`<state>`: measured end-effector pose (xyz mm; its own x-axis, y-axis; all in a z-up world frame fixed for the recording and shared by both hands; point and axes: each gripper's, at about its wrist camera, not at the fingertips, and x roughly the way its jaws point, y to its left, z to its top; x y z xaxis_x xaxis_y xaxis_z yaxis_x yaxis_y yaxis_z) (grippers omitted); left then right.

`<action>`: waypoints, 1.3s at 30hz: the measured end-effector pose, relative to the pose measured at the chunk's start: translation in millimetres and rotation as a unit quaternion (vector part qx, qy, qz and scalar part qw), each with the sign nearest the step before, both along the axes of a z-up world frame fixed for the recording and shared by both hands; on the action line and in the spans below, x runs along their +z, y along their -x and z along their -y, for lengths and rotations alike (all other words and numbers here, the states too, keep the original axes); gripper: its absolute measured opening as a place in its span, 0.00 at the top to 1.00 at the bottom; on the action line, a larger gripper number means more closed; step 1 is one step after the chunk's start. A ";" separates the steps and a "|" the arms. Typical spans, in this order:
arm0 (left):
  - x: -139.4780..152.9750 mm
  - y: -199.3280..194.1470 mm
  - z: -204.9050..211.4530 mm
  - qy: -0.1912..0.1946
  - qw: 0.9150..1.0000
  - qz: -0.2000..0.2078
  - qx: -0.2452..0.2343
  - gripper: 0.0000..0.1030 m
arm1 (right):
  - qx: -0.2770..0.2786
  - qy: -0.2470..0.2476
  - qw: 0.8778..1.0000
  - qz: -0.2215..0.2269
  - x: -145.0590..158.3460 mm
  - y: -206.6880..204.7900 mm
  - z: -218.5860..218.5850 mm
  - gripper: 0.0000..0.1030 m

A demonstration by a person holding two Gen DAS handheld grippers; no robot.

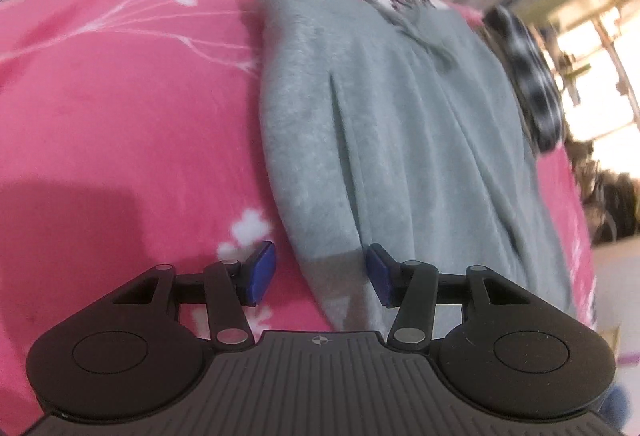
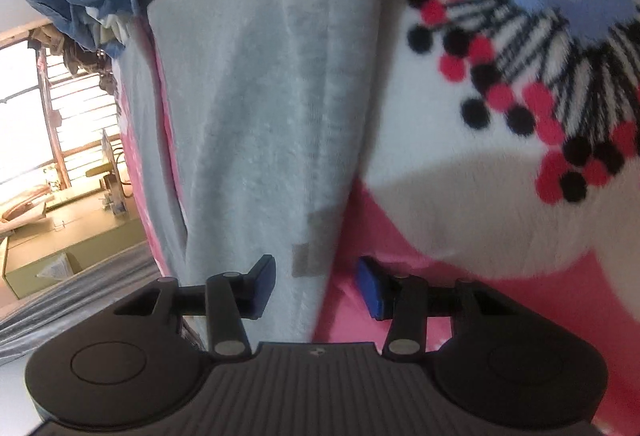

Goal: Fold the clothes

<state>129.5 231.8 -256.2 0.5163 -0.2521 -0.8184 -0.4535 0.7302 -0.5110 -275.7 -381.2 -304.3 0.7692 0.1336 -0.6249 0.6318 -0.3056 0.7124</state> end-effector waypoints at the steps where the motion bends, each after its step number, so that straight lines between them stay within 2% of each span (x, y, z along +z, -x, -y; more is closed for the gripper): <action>1: -2.3 -1.3 1.5 0.001 1.000 0.001 0.001 0.51 | -0.001 0.007 1.000 0.001 -2.5 -4.9 -1.8 0.52; 5: -1.0 -7.0 12.1 -0.012 1.000 0.010 -0.004 0.51 | -0.018 0.036 0.999 0.017 -3.0 -13.4 5.0 0.52; 7: 0.4 -7.2 13.3 -0.005 1.000 0.019 -0.006 0.53 | -0.027 0.056 0.998 0.031 -1.6 -16.6 6.1 0.53; 9: -0.6 -8.4 14.2 0.000 1.000 0.024 -0.005 0.55 | -0.017 0.062 0.998 0.024 -4.3 -21.0 6.0 0.57; 11: -1.7 -9.8 15.2 0.000 1.000 0.025 -0.001 0.64 | -0.007 0.056 0.998 0.012 -11.0 -23.1 1.4 0.76; 12: -1.5 -10.8 16.2 -0.001 1.000 0.025 0.002 0.69 | -0.012 0.050 0.999 0.011 -14.6 -22.0 -1.8 0.79; 14: 4.0 -11.9 17.7 -0.007 1.000 0.026 0.003 0.86 | -0.015 0.053 0.998 0.010 -14.1 -24.5 -3.3 0.90; 16: 16.2 -11.9 17.2 -0.009 0.999 0.030 0.009 0.93 | -0.010 0.073 0.997 0.025 -1.6 -28.7 -1.2 0.91; 19: 39.5 -8.9 13.9 -0.007 0.999 0.038 0.022 0.97 | -0.004 0.095 0.994 0.056 26.5 -38.0 4.9 0.92; 23: 69.3 0.2 2.6 0.032 0.997 0.039 0.053 0.97 | -0.012 0.090 0.992 0.086 62.5 -47.3 13.6 0.92; 27: 104.2 -0.2 -0.4 0.020 0.996 0.071 0.058 0.99 | -0.015 0.078 0.990 0.117 92.0 -50.5 17.4 0.92; 31: 136.3 -10.6 -0.5 -0.008 0.991 0.123 0.055 1.00 | 0.005 0.079 0.990 0.116 114.5 -67.4 30.4 0.92; 33: 140.3 -21.4 3.0 -0.020 0.991 0.127 0.042 1.00 | 0.016 0.086 0.990 0.113 119.2 -81.4 36.8 0.92; 36: 128.9 -25.9 7.0 -0.023 0.994 0.108 0.010 1.00 | 0.020 0.085 0.991 0.101 118.6 -99.2 42.1 0.92; 39: 112.5 -11.2 13.9 -0.071 0.993 0.092 -0.036 0.98 | 0.021 0.077 0.993 0.085 112.6 -103.3 42.6 0.92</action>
<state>140.7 217.8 -143.8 0.6449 -0.1827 -0.7421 -0.3058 0.8282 -0.4696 -172.4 -423.8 -191.6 0.8608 0.0804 -0.5026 0.5088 -0.1604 0.8458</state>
